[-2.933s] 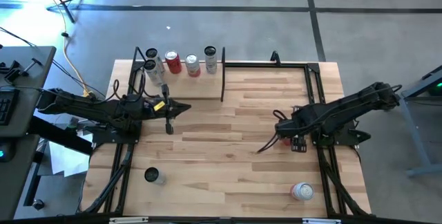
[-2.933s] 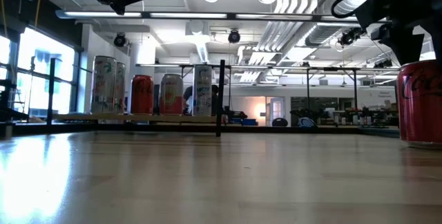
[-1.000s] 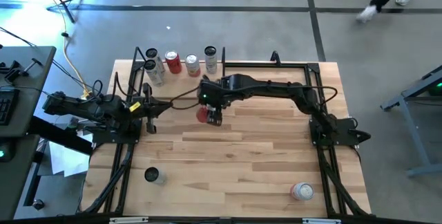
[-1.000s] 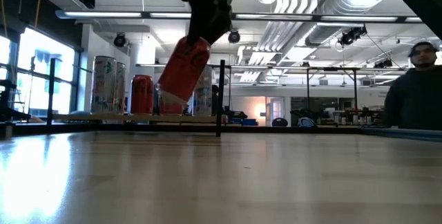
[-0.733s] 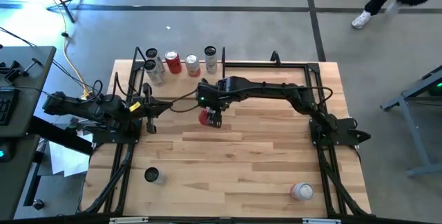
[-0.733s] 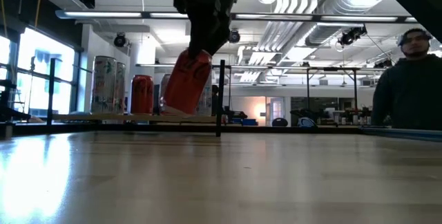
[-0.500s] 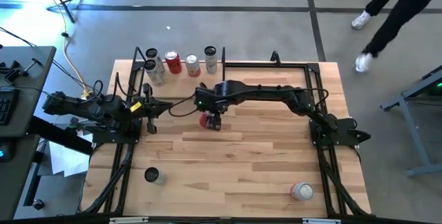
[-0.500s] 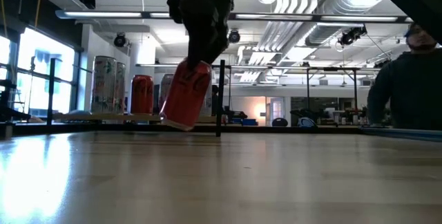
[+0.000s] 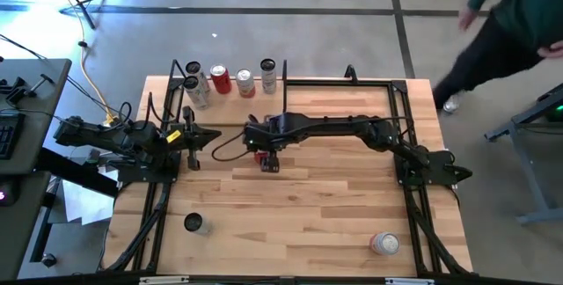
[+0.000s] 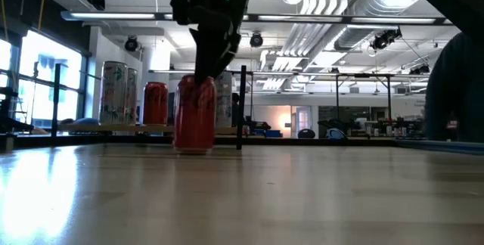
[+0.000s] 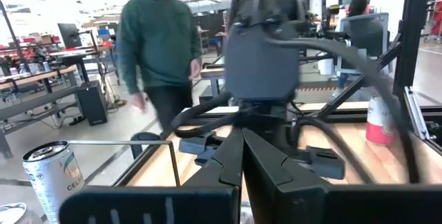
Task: Place canned beverage on shelf
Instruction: Put the red-black soda can on the shelf aligned with the other red-black soda can
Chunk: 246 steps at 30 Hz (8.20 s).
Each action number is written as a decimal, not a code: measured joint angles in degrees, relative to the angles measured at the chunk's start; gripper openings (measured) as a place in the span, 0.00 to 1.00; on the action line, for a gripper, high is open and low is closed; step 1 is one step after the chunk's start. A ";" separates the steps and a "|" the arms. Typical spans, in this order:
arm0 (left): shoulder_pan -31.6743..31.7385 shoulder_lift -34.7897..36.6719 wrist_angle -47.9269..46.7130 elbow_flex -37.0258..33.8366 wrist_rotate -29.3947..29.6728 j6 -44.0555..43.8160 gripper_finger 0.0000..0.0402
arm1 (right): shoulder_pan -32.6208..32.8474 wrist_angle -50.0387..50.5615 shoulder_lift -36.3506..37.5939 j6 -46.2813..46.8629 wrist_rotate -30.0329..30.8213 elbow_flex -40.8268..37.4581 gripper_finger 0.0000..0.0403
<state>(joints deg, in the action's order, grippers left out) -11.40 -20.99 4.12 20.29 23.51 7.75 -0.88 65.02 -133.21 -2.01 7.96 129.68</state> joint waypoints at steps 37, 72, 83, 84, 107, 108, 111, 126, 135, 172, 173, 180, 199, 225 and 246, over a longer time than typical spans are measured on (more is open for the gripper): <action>-0.02 -2.90 -2.93 0.01 -3.28 -1.07 0.00 | 10.31 -18.24 3.54 -11.08 4.68 -9.50 0.01; 0.13 -37.83 -6.99 12.89 6.55 -28.93 0.50 | 10.99 -86.69 43.08 -1.15 11.09 -84.95 0.00; 0.17 -53.21 -6.83 18.22 15.04 -33.20 0.76 | 11.01 -86.54 43.04 -1.42 11.04 -84.86 0.00; 0.17 -53.97 -6.75 18.49 15.76 -33.24 0.76 | 11.03 -86.54 43.04 -1.41 11.04 -84.86 0.00; 2.79 -59.24 0.03 18.72 13.34 -32.96 0.76 | 11.03 -86.49 42.98 -1.41 10.93 -84.84 0.00; 2.78 -58.70 -0.47 18.70 13.15 -32.98 0.76 | 11.03 -86.48 42.97 -1.41 10.93 -84.84 0.00; 2.78 -56.83 -0.51 18.70 13.20 -33.96 0.76 | 11.03 -86.44 42.97 -1.40 10.93 -84.81 0.00; -1.15 -58.65 -2.64 18.71 19.18 -50.09 0.76 | 11.03 -86.32 42.97 -1.38 10.93 -84.81 0.00; -1.45 -59.89 -7.20 21.67 20.58 -48.17 0.76 | 11.03 -86.28 42.95 -1.38 10.93 -84.79 0.00; -0.24 -63.93 -3.86 21.79 19.71 -35.77 0.58 | 11.05 -86.03 42.95 -0.85 10.47 -84.79 0.00; 0.07 -63.33 -4.66 21.76 19.24 -35.54 0.58 | 11.04 -86.02 42.95 -0.85 10.47 -84.79 0.00; 2.01 -55.11 -16.31 21.53 18.75 -34.29 0.58 | 11.03 -85.69 42.95 -0.83 10.47 -84.79 0.00; 13.89 -30.04 -31.65 21.64 10.96 -14.53 0.58 | 11.04 -85.82 42.95 -0.51 10.47 -84.79 0.00; 42.37 -26.99 -22.66 12.06 -5.59 -4.18 0.58 | 11.03 -85.82 42.95 -0.51 10.06 -84.79 0.00; 45.68 -26.99 -20.52 11.87 -7.97 -3.57 0.62 | 11.04 -85.82 42.95 -0.51 10.06 -84.79 0.00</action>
<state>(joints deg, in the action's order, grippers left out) 34.28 -47.99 -16.40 32.16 15.54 4.18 10.16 -20.80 -90.26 -2.52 18.02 44.88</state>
